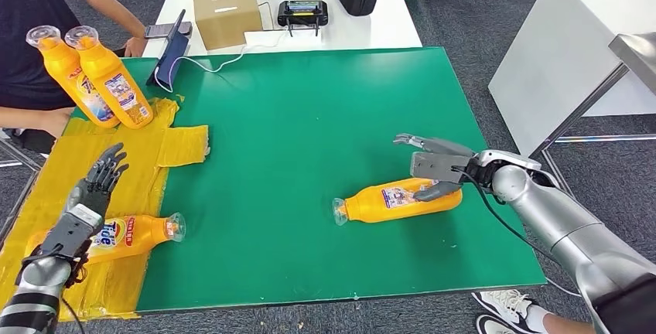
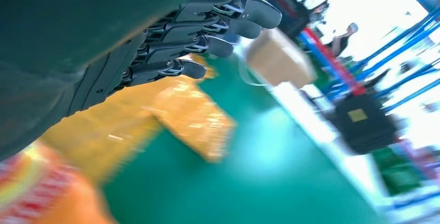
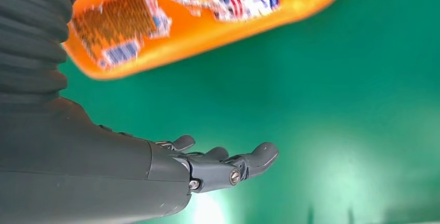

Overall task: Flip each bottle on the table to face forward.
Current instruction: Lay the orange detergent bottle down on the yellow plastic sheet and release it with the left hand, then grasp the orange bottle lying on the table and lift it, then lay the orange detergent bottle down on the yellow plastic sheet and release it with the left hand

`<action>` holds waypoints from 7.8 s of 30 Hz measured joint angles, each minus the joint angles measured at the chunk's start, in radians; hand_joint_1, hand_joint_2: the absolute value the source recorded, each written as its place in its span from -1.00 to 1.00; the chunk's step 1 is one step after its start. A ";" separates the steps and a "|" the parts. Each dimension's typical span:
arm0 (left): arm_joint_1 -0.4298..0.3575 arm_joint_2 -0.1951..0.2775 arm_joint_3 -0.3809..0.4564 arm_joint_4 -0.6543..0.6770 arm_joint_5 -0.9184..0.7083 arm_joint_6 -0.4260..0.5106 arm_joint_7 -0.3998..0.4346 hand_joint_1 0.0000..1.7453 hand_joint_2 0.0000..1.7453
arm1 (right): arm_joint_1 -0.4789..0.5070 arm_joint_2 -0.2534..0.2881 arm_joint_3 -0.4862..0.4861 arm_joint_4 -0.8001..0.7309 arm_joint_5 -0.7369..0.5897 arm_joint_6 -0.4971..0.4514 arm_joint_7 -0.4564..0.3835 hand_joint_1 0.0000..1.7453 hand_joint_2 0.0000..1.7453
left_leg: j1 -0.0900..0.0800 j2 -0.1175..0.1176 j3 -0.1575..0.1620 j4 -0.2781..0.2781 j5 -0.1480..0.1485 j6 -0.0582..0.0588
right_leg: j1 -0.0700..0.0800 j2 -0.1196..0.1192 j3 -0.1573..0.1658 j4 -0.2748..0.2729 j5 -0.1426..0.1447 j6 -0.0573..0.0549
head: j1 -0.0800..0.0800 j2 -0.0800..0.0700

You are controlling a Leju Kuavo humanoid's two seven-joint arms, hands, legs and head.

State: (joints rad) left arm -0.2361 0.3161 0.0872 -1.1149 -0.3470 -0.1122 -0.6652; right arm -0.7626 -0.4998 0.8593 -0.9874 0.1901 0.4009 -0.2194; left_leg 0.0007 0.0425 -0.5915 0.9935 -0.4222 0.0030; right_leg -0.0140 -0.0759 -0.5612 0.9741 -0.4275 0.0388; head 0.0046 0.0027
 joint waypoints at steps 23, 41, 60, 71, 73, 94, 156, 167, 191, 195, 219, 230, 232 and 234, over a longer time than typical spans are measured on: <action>-0.038 -0.135 0.085 -0.067 0.208 -0.159 0.034 -1.00 -1.00 | 0.003 0.027 0.152 0.219 0.166 -0.086 -0.002 0.32 1.00 | 0.000 0.000 -0.001 0.000 0.000 0.000 | 0.000 0.000 -0.001 0.000 0.000 0.000 | 0.000 0.000; -0.166 -0.181 0.053 0.030 0.230 -0.156 0.043 -1.00 -1.00 | -0.035 0.078 0.279 0.403 0.245 -0.074 -0.023 1.00 1.00 | 0.001 0.002 0.014 0.000 -0.001 0.000 | 0.000 0.001 0.012 -0.002 0.000 0.000 | 0.000 0.000; -0.062 -0.205 0.080 -0.085 0.321 -0.202 0.132 -1.00 -1.00 | 0.224 0.393 -0.227 0.183 -0.113 -0.285 -0.093 1.00 1.00 | 0.004 0.005 -0.002 -0.001 0.008 -0.003 | 0.005 0.003 -0.005 0.002 0.007 -0.007 | -0.001 0.000; -0.049 -0.261 0.060 -0.149 0.383 -0.236 0.199 -1.00 -1.00 | 0.303 0.576 -0.422 -0.010 -0.205 -0.268 -0.098 1.00 1.00 | 0.001 0.006 -0.011 -0.001 0.008 -0.002 | 0.003 0.004 -0.014 0.002 0.008 -0.006 | -0.001 0.000; -0.049 -0.273 0.042 -0.160 0.397 -0.238 0.207 -1.00 0.00 | 0.303 0.611 -0.423 -0.015 -0.202 -0.273 -0.092 1.00 1.00 | 0.001 0.006 -0.011 -0.001 0.008 -0.002 | 0.003 0.004 -0.014 0.002 0.008 -0.006 | -0.001 0.000; -0.047 -0.329 -0.147 -0.170 0.408 -0.276 0.219 -1.00 1.00 | 0.274 0.748 -0.339 0.118 -0.166 -0.236 -0.092 1.00 1.00 | 0.001 0.006 -0.012 -0.001 0.008 -0.002 | 0.003 0.004 -0.014 0.002 0.008 -0.006 | -0.001 0.000; -0.083 -0.171 -0.334 -0.089 0.324 -0.409 0.171 1.00 1.00 | 0.164 0.785 -0.118 0.430 -0.185 -0.169 -0.057 1.00 1.00 | 0.001 0.006 -0.012 -0.001 0.008 -0.002 | 0.003 0.004 -0.015 0.002 0.008 -0.006 | -0.001 0.000; -0.088 -0.155 -0.346 -0.076 0.319 -0.410 0.163 1.00 1.00 | 0.161 0.793 -0.110 0.449 -0.187 -0.168 -0.058 1.00 1.00 | 0.001 0.006 -0.012 -0.001 0.008 -0.002 | 0.003 0.004 -0.015 0.002 0.008 -0.006 | 0.000 0.000; -0.093 -0.131 -0.350 -0.074 0.265 -0.345 0.163 1.00 1.00 | 0.148 0.791 -0.104 0.455 -0.175 -0.224 -0.073 -1.00 1.00 | 0.001 0.006 -0.012 -0.001 0.008 -0.002 | 0.003 0.004 -0.015 0.002 0.008 -0.006 | -0.001 0.000; -0.118 -0.064 -0.343 -0.057 -0.142 0.025 0.297 1.00 1.00 | 0.117 0.715 -0.145 0.371 -0.207 -0.307 -0.080 -1.00 1.00 | 0.001 0.006 -0.012 -0.001 0.010 -0.002 | 0.003 0.004 -0.015 0.002 0.009 -0.006 | -0.001 0.000; -0.024 0.115 -0.144 0.014 -1.067 0.406 0.460 1.00 1.00 | 0.065 0.385 -0.477 -0.118 -0.259 -0.190 0.007 -1.00 1.00 | 0.001 0.005 -0.015 0.000 0.011 -0.001 | 0.003 0.004 -0.018 0.002 0.010 -0.004 | -0.002 0.000; -0.002 0.144 -0.193 0.044 -0.980 0.355 0.304 0.62 1.00 | 0.062 0.395 -0.468 -0.113 -0.247 -0.183 -0.005 -1.00 1.00 | 0.001 0.004 -0.015 -0.001 0.011 -0.001 | 0.002 0.003 -0.017 0.002 0.010 -0.004 | -0.002 0.000; 0.005 0.146 -0.208 0.044 -0.955 0.357 0.279 -0.25 0.00 | 0.059 0.402 -0.464 -0.107 -0.243 -0.181 -0.009 -1.00 1.00 | 0.001 0.004 -0.014 -0.001 0.011 -0.001 | 0.002 0.003 -0.015 0.002 0.010 -0.004 | -0.002 0.000; 0.013 0.146 -0.223 0.044 -0.934 0.360 0.258 -1.00 -1.00 | 0.056 0.409 -0.459 -0.101 -0.239 -0.180 -0.011 -1.00 1.00 | 0.001 0.004 -0.013 -0.001 0.011 -0.001 | 0.002 0.003 -0.014 0.002 0.010 -0.004 | -0.002 0.000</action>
State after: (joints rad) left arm -0.2235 0.4625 -0.1353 -1.0708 -1.2807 0.2481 -0.4068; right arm -0.7066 -0.0908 0.4002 -1.0881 -0.0494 0.2211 -0.2303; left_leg 0.0015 0.0461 -0.6042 0.9924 -0.4116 0.0018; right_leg -0.0120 -0.0731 -0.5755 0.9763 -0.4176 0.0345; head 0.0023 0.0027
